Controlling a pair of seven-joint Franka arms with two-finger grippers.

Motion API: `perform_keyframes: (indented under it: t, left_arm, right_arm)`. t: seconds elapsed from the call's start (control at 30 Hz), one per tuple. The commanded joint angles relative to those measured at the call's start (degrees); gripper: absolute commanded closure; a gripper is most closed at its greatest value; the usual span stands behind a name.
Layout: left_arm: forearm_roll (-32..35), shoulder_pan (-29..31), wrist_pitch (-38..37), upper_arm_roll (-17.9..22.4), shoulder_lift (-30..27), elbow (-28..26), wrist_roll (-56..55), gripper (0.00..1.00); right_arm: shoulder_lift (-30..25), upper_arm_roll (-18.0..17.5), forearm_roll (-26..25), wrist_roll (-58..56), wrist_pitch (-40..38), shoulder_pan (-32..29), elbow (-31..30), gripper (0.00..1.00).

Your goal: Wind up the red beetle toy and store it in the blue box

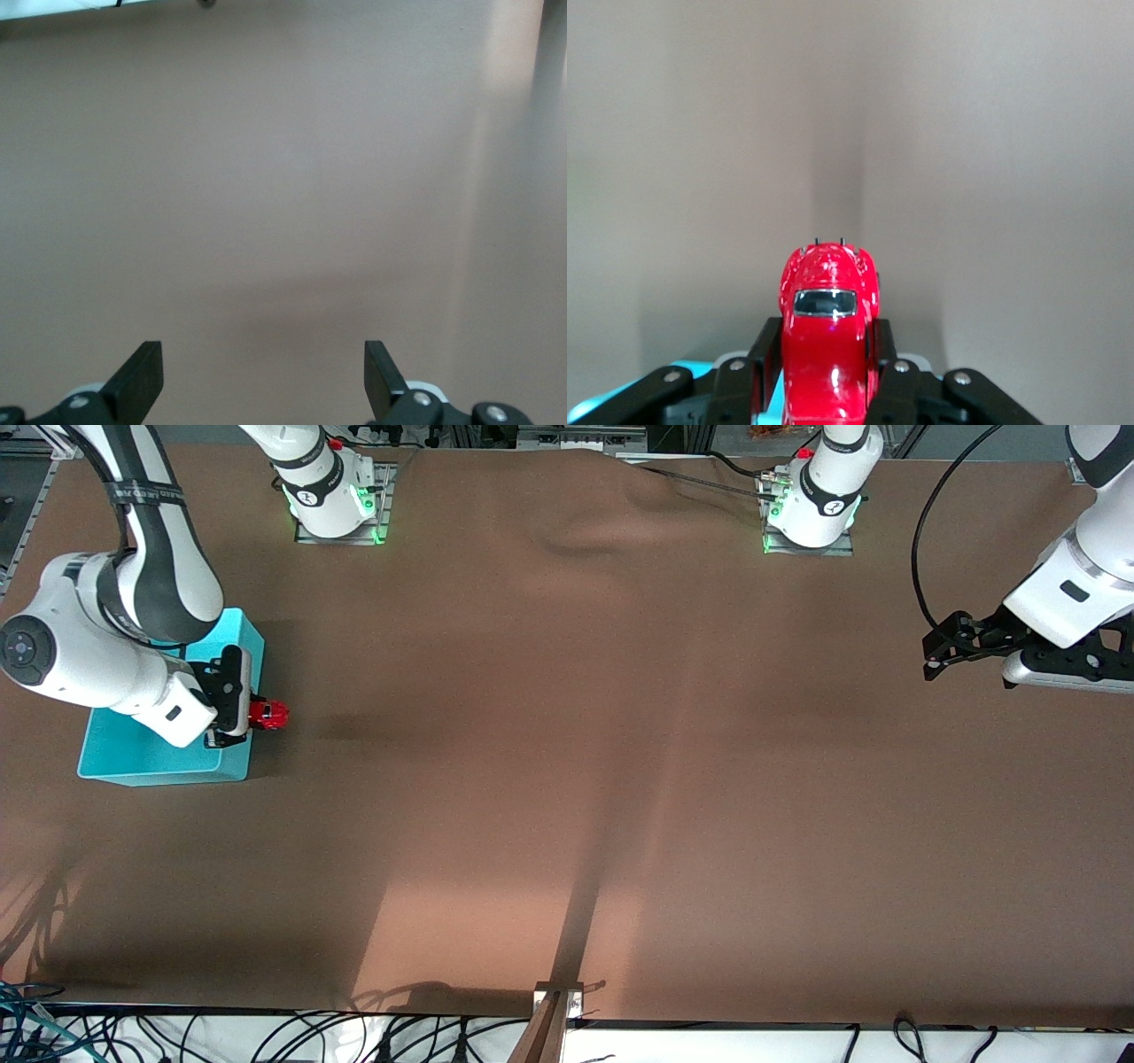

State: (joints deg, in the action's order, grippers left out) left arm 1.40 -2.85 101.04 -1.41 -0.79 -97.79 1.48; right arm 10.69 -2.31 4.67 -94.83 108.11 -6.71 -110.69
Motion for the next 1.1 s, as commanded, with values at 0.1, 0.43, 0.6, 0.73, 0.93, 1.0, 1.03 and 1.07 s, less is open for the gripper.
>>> perform_keyframes:
  t: [0.1, 0.43, 0.6, 0.73, 0.93, 1.0, 1.03, 1.07]
  left_arm:
    - [-0.3, 0.2, -0.3, -0.2, 0.4, 0.6, -0.2, 0.0]
    - [-0.3, 0.3, -0.3, -0.2, 0.4, 0.6, -0.2, 0.0]
    - [-0.2, 0.3, -0.3, -0.1, 0.2, 0.8, -0.2, 0.0]
    - [-0.2, 0.3, -0.3, -0.2, 0.2, 1.2, -0.2, 0.0]
    - [-0.2, 0.3, -0.7, -0.2, 0.2, 2.2, -0.4, 0.0]
    - [-0.2, 0.3, -1.1, -0.3, 0.2, 2.2, -0.3, 0.0]
    - [-0.2, 0.3, -1.2, -0.3, 0.2, 2.2, -0.3, 0.0]
    - [-0.2, 0.3, -1.2, -0.3, 0.2, 2.2, -0.3, 0.0]
  right_arm:
    - [-3.7, 7.7, 0.3, -9.7, -6.8, -0.4, -0.3, 0.85]
    - [-3.8, 17.5, 0.3, -22.2, -4.3, -0.4, -5.8, 0.85]
    - [-3.8, 20.1, 0.3, -24.7, -0.4, -0.4, -10.5, 0.85]
    - [-3.8, 22.1, 0.7, -26.9, 4.0, -0.4, -14.7, 0.85]
    - [-3.5, 22.9, 0.9, -28.0, 8.5, -0.4, -18.5, 0.85]
    - [-3.1, 23.1, 0.9, -28.0, 9.6, -0.4, -19.0, 0.85]
    - [-2.9, 23.1, 0.9, -28.0, 10.1, -0.4, -19.4, 0.85]
    - [-2.7, 23.1, 0.9, -28.0, 10.7, -0.5, -19.8, 0.85]
